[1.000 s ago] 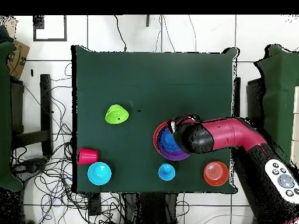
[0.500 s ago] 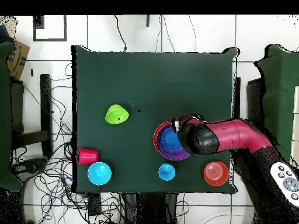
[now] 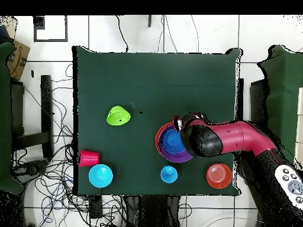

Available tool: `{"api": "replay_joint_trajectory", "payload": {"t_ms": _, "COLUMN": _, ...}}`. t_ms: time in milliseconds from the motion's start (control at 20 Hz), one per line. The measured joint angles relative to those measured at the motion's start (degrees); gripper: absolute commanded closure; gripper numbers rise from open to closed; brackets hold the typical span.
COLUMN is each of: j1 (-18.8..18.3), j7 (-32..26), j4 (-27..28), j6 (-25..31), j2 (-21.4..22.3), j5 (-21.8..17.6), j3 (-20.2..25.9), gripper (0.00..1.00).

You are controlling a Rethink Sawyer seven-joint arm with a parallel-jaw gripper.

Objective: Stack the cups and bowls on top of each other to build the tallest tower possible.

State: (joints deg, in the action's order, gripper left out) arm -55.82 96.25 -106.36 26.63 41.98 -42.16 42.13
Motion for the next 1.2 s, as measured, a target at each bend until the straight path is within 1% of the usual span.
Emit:
{"api": "replay_joint_trajectory", "payload": {"t_ms": 750, "j1": -0.47, "j7": 0.00, "j4": -0.01, "j6": -0.21, "j2": 0.41, "j5": -0.02, "j3": 0.02, "gripper": 0.00}}
{"api": "replay_joint_trajectory", "payload": {"t_ms": 1200, "j1": -4.33, "j7": 0.00, "j4": 0.00, "j6": 0.66, "j2": 0.23, "j5": -0.04, "j3": 0.54, "gripper": 0.00}}
